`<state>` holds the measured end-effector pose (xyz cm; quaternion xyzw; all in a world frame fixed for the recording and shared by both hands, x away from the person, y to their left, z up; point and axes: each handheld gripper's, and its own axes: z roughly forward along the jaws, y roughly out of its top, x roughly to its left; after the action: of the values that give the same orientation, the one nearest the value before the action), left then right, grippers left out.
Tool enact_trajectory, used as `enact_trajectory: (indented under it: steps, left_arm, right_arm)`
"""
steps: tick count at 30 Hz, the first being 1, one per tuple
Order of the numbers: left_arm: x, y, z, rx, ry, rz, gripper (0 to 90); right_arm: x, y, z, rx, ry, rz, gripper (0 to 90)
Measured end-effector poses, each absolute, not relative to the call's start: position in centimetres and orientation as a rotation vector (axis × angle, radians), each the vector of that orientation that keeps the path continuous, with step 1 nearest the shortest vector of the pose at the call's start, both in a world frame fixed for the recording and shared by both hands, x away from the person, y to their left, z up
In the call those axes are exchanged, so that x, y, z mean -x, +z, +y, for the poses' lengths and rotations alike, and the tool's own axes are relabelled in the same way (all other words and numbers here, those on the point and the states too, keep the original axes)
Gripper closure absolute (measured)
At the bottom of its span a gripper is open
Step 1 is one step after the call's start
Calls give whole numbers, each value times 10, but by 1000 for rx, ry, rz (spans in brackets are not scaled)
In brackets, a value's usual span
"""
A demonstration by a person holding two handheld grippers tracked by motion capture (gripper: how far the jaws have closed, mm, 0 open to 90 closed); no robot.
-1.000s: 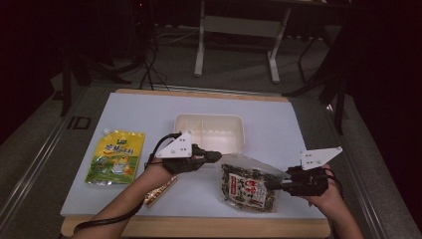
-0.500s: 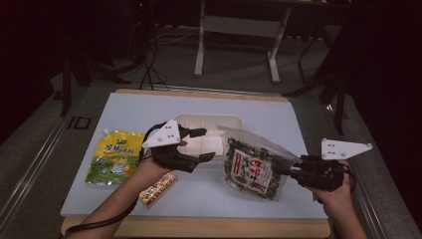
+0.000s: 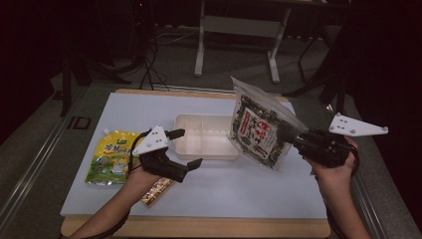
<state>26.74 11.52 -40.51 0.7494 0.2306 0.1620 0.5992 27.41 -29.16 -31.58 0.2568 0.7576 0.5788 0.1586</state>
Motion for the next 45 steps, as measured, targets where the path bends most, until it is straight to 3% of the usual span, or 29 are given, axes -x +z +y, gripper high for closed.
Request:
enact_trajectory:
  steps: [13,25,45]
  left_arm:
    - [-242,-441,141,-1790,356,622,0]
    - [-223,-481,155,-1780,331,718,0]
    - [-226,-491,162,-1772,349,742,0]
  right_arm:
    - [-320,-324,-263,-809,1611,2039,774]
    - [-362,-360,-226,-911,1645,2014,774]
    - [-391,-421,-192,-891,1624,2105,774]
